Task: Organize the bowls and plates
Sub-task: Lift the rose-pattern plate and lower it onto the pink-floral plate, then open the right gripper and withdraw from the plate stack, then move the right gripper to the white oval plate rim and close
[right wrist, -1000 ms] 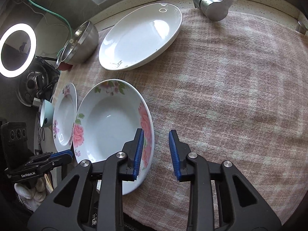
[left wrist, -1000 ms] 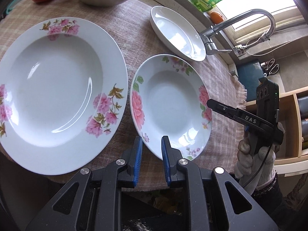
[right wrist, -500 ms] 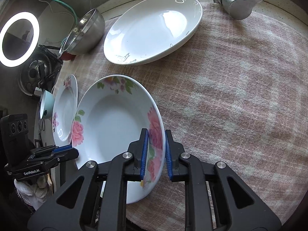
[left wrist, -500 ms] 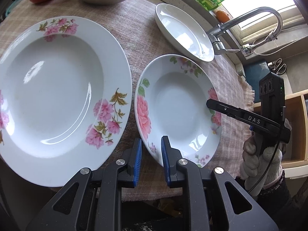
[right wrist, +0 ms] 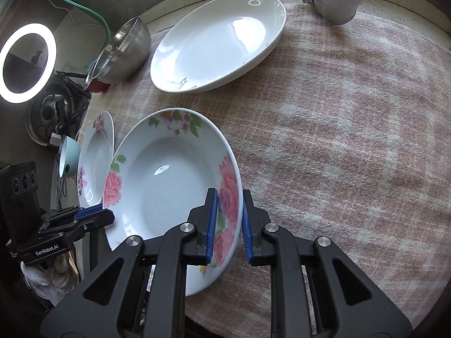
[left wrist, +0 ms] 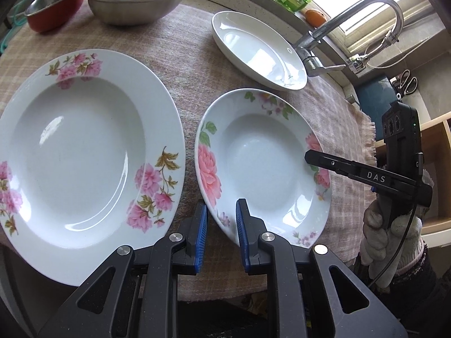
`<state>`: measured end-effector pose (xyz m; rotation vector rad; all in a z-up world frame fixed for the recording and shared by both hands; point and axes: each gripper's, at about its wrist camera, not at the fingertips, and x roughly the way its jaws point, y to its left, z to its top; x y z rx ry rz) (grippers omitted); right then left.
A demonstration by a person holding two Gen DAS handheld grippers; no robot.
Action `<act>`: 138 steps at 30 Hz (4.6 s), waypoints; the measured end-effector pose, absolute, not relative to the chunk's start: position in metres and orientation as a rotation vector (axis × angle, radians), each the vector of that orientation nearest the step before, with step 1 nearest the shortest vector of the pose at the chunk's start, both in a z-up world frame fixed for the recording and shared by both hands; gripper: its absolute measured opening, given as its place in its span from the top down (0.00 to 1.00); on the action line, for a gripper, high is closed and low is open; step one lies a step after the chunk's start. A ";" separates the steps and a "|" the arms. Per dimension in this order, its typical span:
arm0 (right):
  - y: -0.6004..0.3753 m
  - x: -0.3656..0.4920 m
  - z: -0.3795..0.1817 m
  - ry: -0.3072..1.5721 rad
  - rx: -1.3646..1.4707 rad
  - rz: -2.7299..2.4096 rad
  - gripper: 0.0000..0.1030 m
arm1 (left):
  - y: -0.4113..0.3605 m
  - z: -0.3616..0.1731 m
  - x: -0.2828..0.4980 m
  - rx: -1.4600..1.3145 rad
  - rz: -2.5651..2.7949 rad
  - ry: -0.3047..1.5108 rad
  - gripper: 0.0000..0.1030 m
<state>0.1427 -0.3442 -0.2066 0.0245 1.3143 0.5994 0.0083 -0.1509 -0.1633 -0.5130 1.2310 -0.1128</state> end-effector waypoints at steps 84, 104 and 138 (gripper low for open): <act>-0.122 0.043 -0.208 1.187 -0.321 0.625 0.62 | 0.025 -0.154 -0.015 -0.303 0.019 1.204 0.83; -0.145 0.037 -0.180 1.092 -0.231 0.536 0.45 | 0.040 -0.122 -0.012 -0.336 -0.032 1.117 0.83; -0.330 0.145 -0.136 0.997 0.056 0.301 0.34 | -0.060 -0.104 0.069 -0.344 -0.151 1.057 0.83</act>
